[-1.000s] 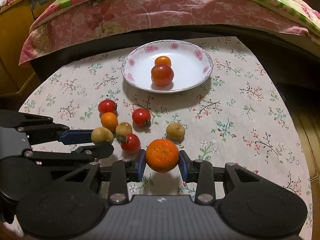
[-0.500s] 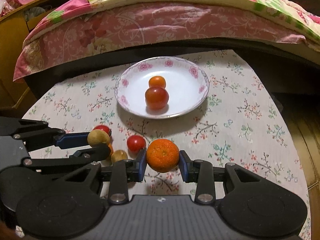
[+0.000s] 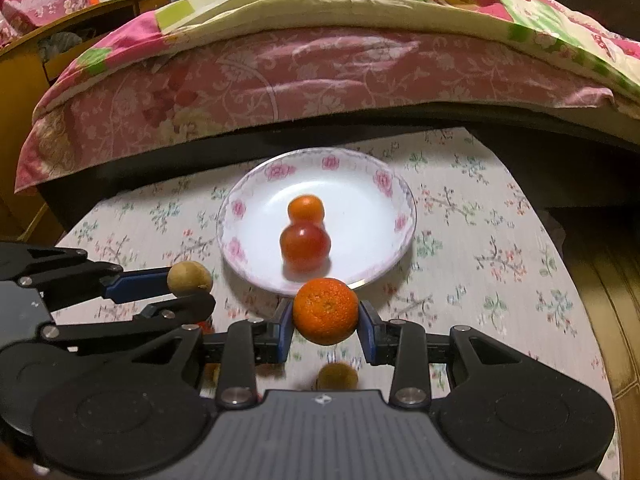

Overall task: Organize fruits
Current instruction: 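Open the left tool over the plate dropping the yellow-brown fruit while the right tool drops the tangerine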

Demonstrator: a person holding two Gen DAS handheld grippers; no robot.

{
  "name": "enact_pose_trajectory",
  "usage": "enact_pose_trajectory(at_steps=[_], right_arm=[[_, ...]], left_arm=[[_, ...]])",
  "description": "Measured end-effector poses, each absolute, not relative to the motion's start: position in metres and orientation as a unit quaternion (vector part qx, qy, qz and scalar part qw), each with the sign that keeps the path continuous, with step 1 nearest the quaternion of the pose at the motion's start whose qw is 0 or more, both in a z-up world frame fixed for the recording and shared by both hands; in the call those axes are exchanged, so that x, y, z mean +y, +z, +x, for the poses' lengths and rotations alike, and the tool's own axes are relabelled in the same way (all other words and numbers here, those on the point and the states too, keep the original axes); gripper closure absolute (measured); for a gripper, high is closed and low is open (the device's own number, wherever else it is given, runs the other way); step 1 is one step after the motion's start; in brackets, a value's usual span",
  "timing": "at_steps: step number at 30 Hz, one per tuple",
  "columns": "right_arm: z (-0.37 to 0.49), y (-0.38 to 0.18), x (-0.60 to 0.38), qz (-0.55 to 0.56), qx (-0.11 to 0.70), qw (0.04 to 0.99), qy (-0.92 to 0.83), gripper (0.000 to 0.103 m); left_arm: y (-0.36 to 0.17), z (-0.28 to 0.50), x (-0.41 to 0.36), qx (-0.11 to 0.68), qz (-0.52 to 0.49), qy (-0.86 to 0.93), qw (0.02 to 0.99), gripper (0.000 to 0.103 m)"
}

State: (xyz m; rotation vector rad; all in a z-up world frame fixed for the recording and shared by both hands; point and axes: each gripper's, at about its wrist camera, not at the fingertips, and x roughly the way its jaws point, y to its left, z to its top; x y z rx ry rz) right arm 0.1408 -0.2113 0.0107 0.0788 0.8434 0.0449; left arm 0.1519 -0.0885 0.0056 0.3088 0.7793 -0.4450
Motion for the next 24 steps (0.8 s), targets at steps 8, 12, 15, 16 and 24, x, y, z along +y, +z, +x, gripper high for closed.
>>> enact_pose_trajectory(at_steps=[8,12,15,16,24], right_arm=[[0.175,0.008,-0.224,0.064,0.407,0.911,0.021,0.069],[0.19,0.002,-0.23,0.061,0.41,0.91,0.017,0.069],[0.199,-0.005,-0.234,0.065,0.416,0.907,0.018,0.069],[0.202,-0.007,-0.235,0.065,0.417,0.906,0.018,0.069],[0.214,-0.015,-0.238,0.067,0.41,0.91,0.019,0.069]], left_arm=[[0.002,0.183,-0.096,0.369,0.145,-0.214,0.893,0.072],[-0.005,0.195,-0.102,0.37,0.15,-0.213,0.892,0.072],[-0.012,0.203,-0.105,0.375,0.153,-0.212,0.889,0.072],[-0.013,0.205,-0.106,0.376,0.155,-0.211,0.889,0.072],[-0.021,0.213,-0.111,0.384,0.151,-0.216,0.885,0.062]])
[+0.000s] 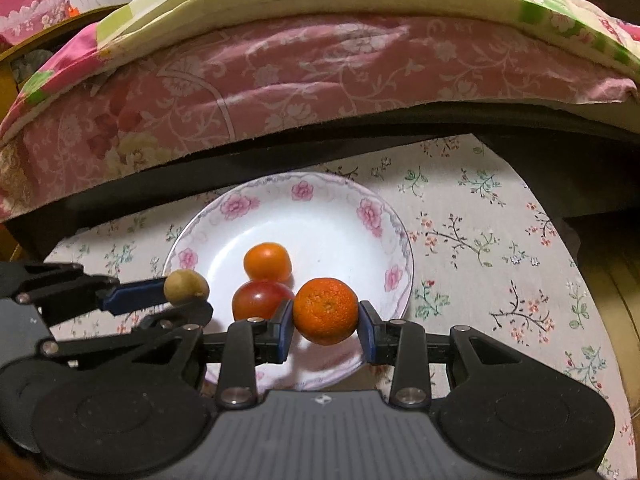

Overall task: Organize fruits
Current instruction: 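Open the left tool over the plate dropping the yellow-brown fruit while the right tool drops the tangerine, then move both open tools back toward the remaining cherry tomatoes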

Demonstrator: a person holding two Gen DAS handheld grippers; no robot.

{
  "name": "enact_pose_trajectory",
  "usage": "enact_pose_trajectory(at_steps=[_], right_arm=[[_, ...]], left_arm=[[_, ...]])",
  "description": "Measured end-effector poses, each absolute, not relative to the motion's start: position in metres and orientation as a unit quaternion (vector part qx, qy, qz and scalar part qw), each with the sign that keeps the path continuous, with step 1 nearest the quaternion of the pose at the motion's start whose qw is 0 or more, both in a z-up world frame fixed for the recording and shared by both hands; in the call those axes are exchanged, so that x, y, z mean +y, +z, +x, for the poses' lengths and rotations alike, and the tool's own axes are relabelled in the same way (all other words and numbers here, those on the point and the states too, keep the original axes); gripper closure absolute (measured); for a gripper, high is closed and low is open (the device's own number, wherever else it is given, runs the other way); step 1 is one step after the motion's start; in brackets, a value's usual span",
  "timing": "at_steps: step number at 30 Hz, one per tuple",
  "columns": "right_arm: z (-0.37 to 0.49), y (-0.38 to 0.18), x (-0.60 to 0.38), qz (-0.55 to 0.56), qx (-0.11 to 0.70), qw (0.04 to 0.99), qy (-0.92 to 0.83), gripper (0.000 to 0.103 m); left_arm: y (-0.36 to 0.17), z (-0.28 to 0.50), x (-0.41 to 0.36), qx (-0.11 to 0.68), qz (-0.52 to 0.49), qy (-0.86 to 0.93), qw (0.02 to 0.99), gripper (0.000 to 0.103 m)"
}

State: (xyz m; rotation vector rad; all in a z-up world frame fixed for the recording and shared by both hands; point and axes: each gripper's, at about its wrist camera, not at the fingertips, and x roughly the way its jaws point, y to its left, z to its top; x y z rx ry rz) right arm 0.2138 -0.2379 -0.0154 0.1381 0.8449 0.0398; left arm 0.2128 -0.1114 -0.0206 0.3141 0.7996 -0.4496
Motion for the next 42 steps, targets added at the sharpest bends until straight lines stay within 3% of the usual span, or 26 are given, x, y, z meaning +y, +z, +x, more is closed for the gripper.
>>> enact_pose_trajectory(at_steps=[2,5,22,28,30,33,42], right_arm=[[0.215,-0.015,-0.238,0.08,0.402,0.911,0.036,0.069],[0.215,-0.013,-0.23,0.036,0.391,0.92,0.012,0.068],[0.2,-0.004,-0.238,0.062,0.391,0.918,0.001,0.067],[0.182,0.001,-0.239,0.056,0.398,0.916,-0.006,0.067],[0.174,0.005,-0.236,0.051,0.398,0.916,-0.006,0.067],[0.161,0.009,-0.231,0.051,0.401,0.915,-0.003,0.067],[0.118,0.013,-0.207,0.041,0.418,0.907,0.023,0.067]], left_arm=[[-0.022,0.21,-0.117,0.378,0.167,-0.21,0.886,0.062],[-0.023,0.209,-0.117,0.374,0.173,-0.206,0.888,0.046],[-0.007,0.19,-0.094,0.375,0.174,-0.18,0.893,0.045],[0.0,0.171,-0.08,0.376,0.17,-0.159,0.897,0.037],[0.003,0.162,-0.076,0.372,0.169,-0.151,0.9,0.026],[0.009,0.147,-0.07,0.363,0.172,-0.139,0.905,0.018],[0.01,0.114,-0.049,0.385,0.16,-0.116,0.902,0.014]])
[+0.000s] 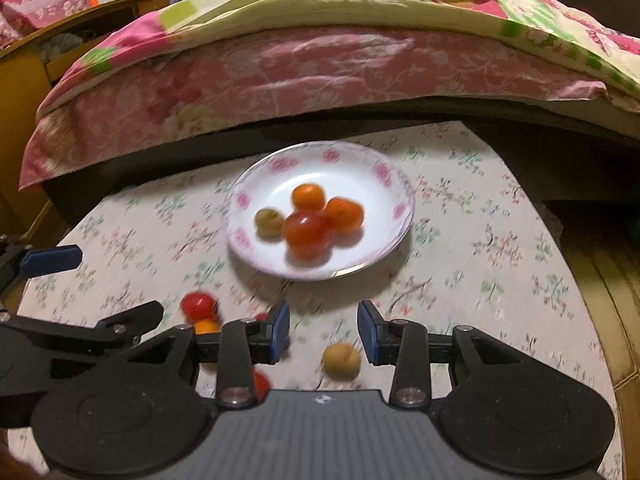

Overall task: Organize fruits
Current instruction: 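Move both open tools back toward the remaining cherry tomatoes, then grasp the red cherry tomato with the right tool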

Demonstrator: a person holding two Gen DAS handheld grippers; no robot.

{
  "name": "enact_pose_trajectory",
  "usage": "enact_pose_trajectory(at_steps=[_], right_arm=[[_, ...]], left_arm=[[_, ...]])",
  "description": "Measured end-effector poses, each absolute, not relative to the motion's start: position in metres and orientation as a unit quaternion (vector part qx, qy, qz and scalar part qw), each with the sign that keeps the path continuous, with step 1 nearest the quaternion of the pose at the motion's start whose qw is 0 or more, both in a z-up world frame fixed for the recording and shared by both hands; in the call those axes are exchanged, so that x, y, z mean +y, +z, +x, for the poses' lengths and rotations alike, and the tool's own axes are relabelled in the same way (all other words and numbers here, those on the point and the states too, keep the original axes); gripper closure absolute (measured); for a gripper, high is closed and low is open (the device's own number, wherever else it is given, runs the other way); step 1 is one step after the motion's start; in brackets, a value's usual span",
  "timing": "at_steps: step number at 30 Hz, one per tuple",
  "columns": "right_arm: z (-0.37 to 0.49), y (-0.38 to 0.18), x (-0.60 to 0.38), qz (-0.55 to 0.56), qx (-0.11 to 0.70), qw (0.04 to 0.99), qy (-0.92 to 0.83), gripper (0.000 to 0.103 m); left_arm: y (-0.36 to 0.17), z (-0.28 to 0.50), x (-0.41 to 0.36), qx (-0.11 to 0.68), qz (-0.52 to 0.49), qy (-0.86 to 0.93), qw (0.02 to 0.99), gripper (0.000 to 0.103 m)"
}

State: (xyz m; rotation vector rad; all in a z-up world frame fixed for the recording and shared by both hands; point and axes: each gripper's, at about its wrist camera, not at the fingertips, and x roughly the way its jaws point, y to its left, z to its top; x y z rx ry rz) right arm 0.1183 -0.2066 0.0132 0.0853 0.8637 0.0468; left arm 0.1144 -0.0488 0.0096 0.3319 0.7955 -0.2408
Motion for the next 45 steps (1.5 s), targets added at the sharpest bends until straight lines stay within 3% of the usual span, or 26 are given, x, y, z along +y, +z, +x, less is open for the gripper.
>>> enact_pose_trajectory(at_steps=[15,45], right_arm=[[0.087,0.003,-0.171,0.012,0.442,0.895,0.056,0.062],[0.1,-0.022,-0.162,0.009,0.47,0.879,0.077,0.061]], left_arm=[[-0.009,0.087,-0.02,0.429,0.144,-0.086,0.888,0.008],[-0.029,0.096,-0.021,0.462,0.144,-0.099,0.87,0.007]])
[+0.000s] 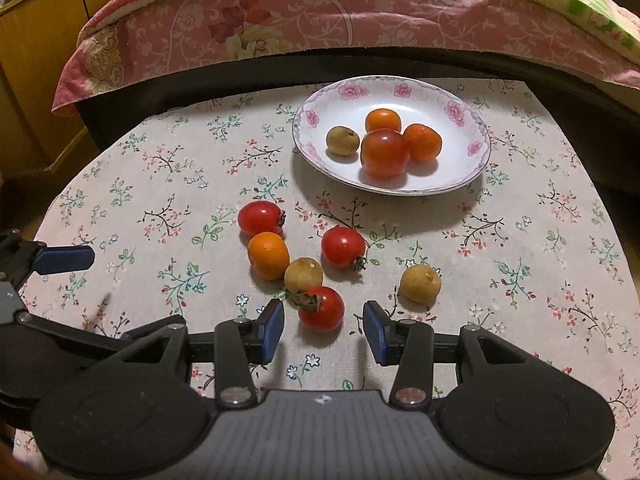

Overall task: Organize fruits
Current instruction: 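Grasp the red cherry tomato with the right tool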

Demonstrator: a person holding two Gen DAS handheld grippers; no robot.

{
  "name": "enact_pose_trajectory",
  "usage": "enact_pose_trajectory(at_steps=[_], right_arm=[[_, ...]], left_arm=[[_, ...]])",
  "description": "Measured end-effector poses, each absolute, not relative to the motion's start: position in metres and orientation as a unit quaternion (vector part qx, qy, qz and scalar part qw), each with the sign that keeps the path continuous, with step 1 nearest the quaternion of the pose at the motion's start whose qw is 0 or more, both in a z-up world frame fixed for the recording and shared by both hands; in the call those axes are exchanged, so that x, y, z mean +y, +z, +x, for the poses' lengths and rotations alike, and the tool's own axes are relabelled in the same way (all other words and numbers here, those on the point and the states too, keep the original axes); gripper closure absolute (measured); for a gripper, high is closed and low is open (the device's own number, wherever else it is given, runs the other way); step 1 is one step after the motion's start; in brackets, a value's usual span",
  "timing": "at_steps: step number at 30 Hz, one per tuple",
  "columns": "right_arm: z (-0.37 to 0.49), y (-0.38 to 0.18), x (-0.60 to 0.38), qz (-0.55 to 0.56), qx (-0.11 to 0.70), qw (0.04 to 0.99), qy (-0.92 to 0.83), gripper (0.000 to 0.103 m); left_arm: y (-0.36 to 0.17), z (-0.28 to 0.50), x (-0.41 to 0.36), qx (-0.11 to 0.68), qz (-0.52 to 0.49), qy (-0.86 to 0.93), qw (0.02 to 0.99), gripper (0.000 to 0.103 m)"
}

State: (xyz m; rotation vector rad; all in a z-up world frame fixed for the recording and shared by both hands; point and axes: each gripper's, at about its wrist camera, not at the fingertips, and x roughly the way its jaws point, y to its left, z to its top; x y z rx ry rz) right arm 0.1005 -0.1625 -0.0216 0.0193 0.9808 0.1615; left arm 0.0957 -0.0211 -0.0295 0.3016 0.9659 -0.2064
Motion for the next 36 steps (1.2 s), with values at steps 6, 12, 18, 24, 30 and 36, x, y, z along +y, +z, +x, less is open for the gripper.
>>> enact_pose_trajectory(at_steps=[6,12,18,24,30,36], right_arm=[[0.102,-0.024,-0.161,0.011,0.472,0.878,0.08,0.061],[0.103,-0.026,-0.162,0.013,0.476,0.876,0.079,0.061],[0.105,-0.03,-0.16,0.013,0.481,0.873,0.083,0.061],[0.108,-0.035,-0.159,0.016,0.484,0.871,0.086,0.061],[0.11,-0.04,-0.163,0.021,0.487,0.869,0.084,0.061],[0.111,-0.042,-0.162,0.015,0.481,0.872,0.089,0.061]], left_arm=[[-0.03,0.095,-0.021,0.462,0.146,-0.1,0.869,0.007],[-0.03,0.096,-0.02,0.464,0.144,-0.102,0.868,0.007],[-0.033,0.096,-0.02,0.469,0.146,-0.105,0.864,0.007],[-0.033,0.097,-0.019,0.472,0.143,-0.108,0.863,0.007],[-0.034,0.096,-0.018,0.475,0.143,-0.111,0.861,0.007],[-0.034,0.096,-0.016,0.477,0.14,-0.114,0.86,0.007]])
